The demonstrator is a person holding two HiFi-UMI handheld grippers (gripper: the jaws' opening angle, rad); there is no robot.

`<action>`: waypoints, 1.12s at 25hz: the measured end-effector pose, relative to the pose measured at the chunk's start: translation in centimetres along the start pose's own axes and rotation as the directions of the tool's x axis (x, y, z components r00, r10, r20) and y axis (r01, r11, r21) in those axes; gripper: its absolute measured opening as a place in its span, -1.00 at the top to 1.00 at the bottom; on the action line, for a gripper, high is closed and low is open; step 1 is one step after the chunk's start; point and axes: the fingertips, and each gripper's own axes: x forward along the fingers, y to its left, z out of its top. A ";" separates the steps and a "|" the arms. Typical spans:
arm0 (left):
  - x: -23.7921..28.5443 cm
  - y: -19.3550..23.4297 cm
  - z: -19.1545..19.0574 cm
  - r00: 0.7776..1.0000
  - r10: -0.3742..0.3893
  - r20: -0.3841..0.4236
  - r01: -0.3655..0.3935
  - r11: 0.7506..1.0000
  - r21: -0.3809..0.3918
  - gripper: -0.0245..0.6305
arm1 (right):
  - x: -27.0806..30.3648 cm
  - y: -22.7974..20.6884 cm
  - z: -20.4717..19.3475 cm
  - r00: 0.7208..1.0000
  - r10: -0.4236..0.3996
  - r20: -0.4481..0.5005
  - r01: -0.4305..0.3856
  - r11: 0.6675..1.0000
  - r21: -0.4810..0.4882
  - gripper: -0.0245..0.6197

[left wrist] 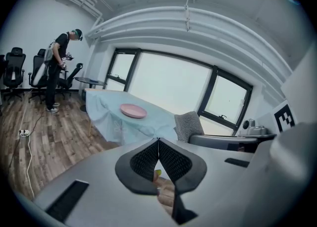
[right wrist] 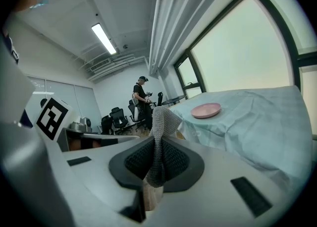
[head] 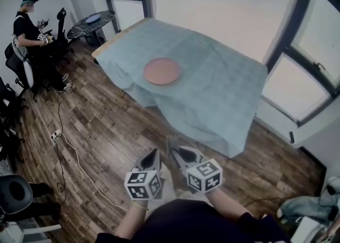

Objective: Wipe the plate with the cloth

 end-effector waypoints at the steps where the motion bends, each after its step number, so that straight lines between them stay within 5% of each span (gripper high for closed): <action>1: 0.4 0.2 0.2 1.000 -0.002 -0.003 0.002 1.000 0.000 0.88 | 0.3 -0.3 0.2 1.000 -0.003 -0.003 0.003 1.000 -0.001 0.82; 28: 14.8 11.8 10.9 0.994 -0.091 -0.059 0.092 0.996 0.012 0.88 | 17.1 -8.2 9.2 0.993 -0.121 -0.010 0.121 0.992 0.018 0.82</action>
